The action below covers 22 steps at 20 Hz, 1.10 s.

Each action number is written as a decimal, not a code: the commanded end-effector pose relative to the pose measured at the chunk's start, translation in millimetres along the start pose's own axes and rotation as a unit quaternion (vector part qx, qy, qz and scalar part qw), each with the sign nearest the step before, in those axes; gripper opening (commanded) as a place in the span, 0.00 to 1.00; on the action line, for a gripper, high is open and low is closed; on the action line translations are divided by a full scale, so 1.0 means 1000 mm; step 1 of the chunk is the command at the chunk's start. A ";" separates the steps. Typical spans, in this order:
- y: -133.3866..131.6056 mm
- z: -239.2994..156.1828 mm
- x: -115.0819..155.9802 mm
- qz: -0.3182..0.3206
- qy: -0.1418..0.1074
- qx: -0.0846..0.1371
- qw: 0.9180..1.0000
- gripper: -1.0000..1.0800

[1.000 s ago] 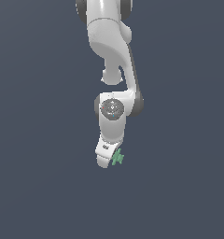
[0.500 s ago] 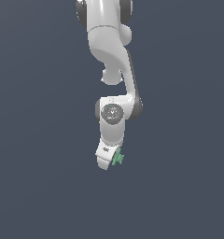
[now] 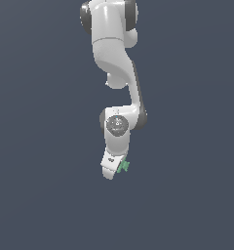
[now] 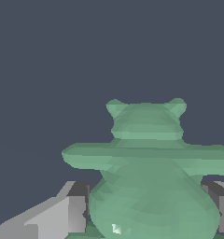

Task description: Pick up the object and move it to a goal position.

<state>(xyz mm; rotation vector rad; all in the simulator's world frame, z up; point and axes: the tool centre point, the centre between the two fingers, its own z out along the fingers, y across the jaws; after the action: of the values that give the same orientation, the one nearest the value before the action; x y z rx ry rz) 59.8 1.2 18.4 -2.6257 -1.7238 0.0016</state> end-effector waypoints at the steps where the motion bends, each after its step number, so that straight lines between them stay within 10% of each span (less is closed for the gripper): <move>1: 0.001 0.000 0.000 0.000 0.000 -0.001 1.000 0.00; 22: -0.013 -0.031 0.003 0.000 0.000 -0.001 1.000 0.00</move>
<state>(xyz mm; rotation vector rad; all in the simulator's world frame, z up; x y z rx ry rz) 51.6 7.4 42.4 -2.6265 -1.7239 0.0017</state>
